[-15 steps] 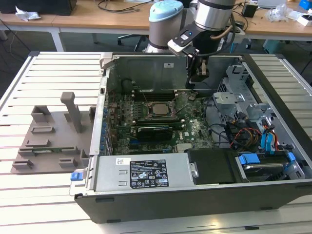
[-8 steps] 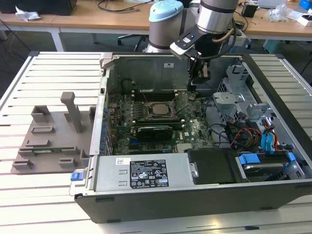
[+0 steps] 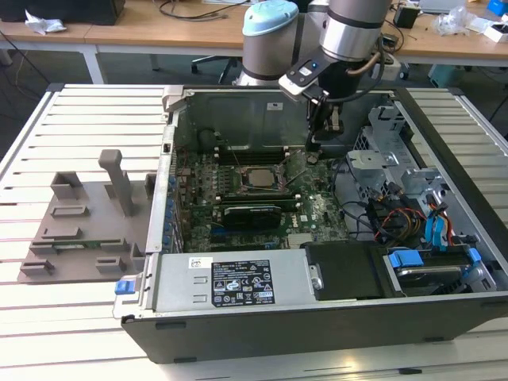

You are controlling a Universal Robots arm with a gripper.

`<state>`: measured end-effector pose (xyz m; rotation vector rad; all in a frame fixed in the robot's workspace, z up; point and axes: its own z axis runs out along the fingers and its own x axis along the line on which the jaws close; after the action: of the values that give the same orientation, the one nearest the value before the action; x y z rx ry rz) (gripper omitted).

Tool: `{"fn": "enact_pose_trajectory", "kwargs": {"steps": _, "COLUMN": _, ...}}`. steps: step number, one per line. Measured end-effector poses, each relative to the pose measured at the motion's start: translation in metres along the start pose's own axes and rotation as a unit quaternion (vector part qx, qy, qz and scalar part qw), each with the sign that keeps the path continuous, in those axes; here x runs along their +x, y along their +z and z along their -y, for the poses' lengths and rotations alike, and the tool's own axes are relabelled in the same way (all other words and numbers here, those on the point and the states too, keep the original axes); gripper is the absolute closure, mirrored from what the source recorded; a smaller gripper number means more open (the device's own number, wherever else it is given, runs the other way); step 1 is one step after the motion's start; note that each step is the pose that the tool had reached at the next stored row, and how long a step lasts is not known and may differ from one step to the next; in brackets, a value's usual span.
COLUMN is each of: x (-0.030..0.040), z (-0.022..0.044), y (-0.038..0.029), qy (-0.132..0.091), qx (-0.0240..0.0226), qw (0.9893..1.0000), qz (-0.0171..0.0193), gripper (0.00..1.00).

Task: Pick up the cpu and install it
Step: 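Close the cpu cover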

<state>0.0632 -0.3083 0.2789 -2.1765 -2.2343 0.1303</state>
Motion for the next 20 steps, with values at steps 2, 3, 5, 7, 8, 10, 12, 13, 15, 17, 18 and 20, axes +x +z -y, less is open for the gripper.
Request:
{"fn": "enact_pose_trajectory", "kwargs": {"steps": 2, "x": 0.0001, "z": -0.0008, "y": 0.0021, "qy": 0.0, "qx": 0.0, "qw": 1.0, "qz": 0.0, "gripper": 0.9}}
{"fn": "enact_pose_trajectory", "kwargs": {"steps": 3, "x": 0.0002, "z": -0.0016, "y": 0.004, "qy": 0.0, "qx": 0.0, "qw": 1.0, "qz": 0.0, "gripper": 0.9}}
{"fn": "enact_pose_trajectory", "kwargs": {"steps": 5, "x": 0.0003, "z": -0.0022, "y": 0.0066, "qy": 0.0, "qx": 0.0, "qw": 1.0, "qz": 0.0, "gripper": 0.9}}
{"fn": "enact_pose_trajectory", "kwargs": {"steps": 7, "x": 0.0005, "z": -0.003, "y": 0.0108, "qy": 0.0, "qx": 0.0, "qw": 1.0, "qz": 0.0, "gripper": 0.9}}
{"fn": "enact_pose_trajectory", "kwargs": {"steps": 8, "x": 0.0007, "z": -0.0048, "y": 0.013, "qy": 0.0, "qx": 0.0, "qw": 1.0, "qz": -0.0001, "gripper": 0.9}}
{"fn": "enact_pose_trajectory", "kwargs": {"steps": 10, "x": 0.0013, "z": -0.0094, "y": 0.0159, "qy": 0.0, "qx": 0.0001, "qw": 1.0, "qz": 0.0, "gripper": 0.9}}
{"fn": "enact_pose_trajectory", "kwargs": {"steps": 12, "x": 0.0021, "z": -0.0098, "y": 0.0189, "qy": 0.0, "qx": 0.0001, "qw": 1.0, "qz": 0.0, "gripper": 0.9}}
{"fn": "enact_pose_trajectory", "kwargs": {"steps": 13, "x": 0.0029, "z": -0.01, "y": 0.0215, "qy": 0.0, "qx": 0.0001, "qw": 1.0, "qz": 0.0, "gripper": 0.9}}
{"fn": "enact_pose_trajectory", "kwargs": {"steps": 15, "x": 0.0039, "z": -0.0104, "y": 0.0259, "qy": 0.0, "qx": 0.0001, "qw": 1.0, "qz": 0.0, "gripper": 0.9}}
{"fn": "enact_pose_trajectory", "kwargs": {"steps": 17, "x": 0.0043, "z": -0.0091, "y": 0.0287, "qy": 0.0, "qx": 0.0001, "qw": 1.0, "qz": 0.0, "gripper": 0.9}}
{"fn": "enact_pose_trajectory", "kwargs": {"steps": 18, "x": 0.0044, "z": -0.0018, "y": 0.0295, "qy": 0.0, "qx": 0.0001, "qw": 1.0, "qz": 0.0, "gripper": 0.9}}
{"fn": "enact_pose_trajectory", "kwargs": {"steps": 20, "x": 0.0047, "z": 0.0062, "y": 0.0301, "qy": 0.0, "qx": 0.0001, "qw": 1.0, "qz": 0.0, "gripper": 0.9}}
